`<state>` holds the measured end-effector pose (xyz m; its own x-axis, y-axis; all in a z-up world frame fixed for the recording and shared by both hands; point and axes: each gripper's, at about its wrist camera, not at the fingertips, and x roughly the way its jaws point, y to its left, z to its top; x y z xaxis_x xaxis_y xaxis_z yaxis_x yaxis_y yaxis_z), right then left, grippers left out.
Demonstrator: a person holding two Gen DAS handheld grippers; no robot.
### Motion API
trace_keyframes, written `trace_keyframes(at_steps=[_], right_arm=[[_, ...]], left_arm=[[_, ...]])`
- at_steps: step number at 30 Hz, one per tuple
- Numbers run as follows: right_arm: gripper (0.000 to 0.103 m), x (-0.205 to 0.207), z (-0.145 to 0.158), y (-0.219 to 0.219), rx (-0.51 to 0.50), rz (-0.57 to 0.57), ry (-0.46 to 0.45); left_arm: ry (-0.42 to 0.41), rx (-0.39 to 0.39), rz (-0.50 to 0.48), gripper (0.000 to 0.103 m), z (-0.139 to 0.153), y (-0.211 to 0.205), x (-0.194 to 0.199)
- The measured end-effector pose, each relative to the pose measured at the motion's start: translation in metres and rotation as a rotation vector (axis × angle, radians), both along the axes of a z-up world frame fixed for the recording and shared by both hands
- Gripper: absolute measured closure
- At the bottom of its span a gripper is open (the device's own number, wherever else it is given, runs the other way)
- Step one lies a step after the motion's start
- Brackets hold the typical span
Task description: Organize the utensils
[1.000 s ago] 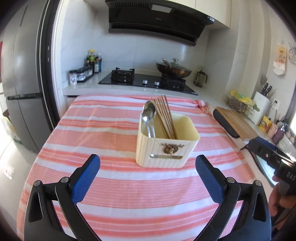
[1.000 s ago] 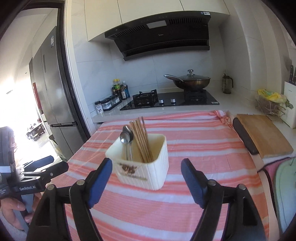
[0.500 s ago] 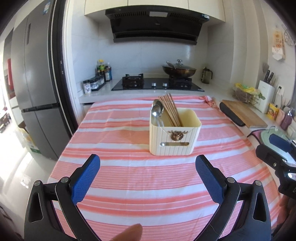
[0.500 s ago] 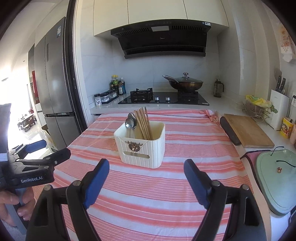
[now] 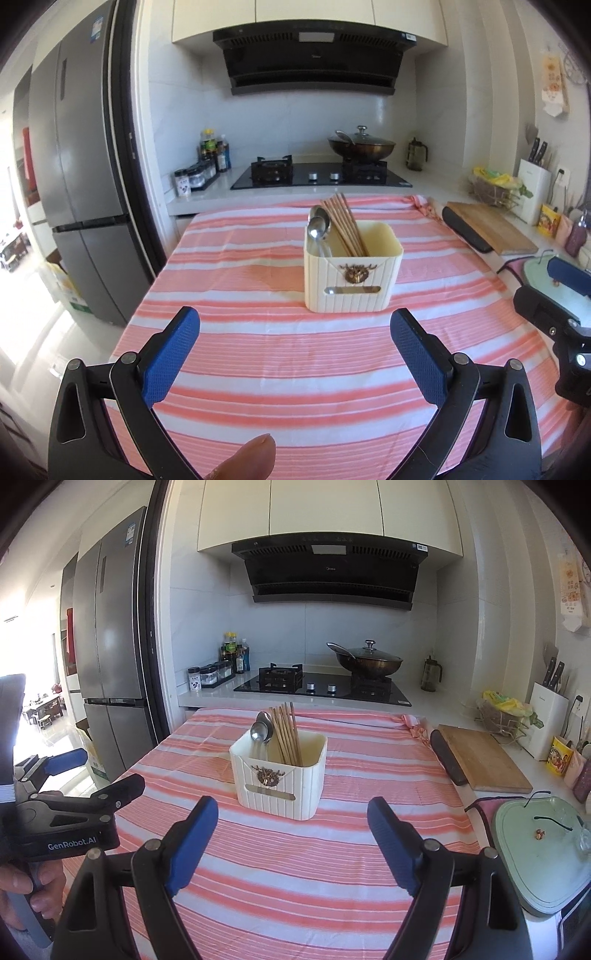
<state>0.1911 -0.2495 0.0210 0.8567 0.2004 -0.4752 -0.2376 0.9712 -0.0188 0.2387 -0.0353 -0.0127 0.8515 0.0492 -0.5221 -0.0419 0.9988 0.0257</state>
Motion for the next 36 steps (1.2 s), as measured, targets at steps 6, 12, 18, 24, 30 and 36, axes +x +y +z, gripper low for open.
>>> trace_keyframes(at_steps=[6,12,18,24,30,36], right_arm=[[0.018,-0.003,0.003,0.001,0.008,0.0,-0.004],[0.018,-0.006,0.004,0.005,-0.003,0.008,-0.011],[0.018,-0.009,0.008,0.005,-0.009,0.006,-0.022],[0.018,-0.012,0.011,0.006,-0.009,0.008,-0.03],[0.018,-0.013,0.012,0.006,-0.007,0.007,-0.033],[0.018,-0.013,0.012,0.006,-0.008,0.006,-0.031]], left_arm=[[-0.002,0.029,0.03,0.0,0.004,-0.003,-0.003],[-0.021,0.04,0.042,0.0,0.009,-0.005,-0.007],[-0.025,0.025,0.04,0.0,0.011,-0.005,-0.009],[-0.02,0.005,0.044,0.0,0.012,-0.001,-0.011],[-0.025,0.002,0.06,0.0,0.013,0.0,-0.013],[-0.011,0.003,0.06,0.0,0.013,0.0,-0.013]])
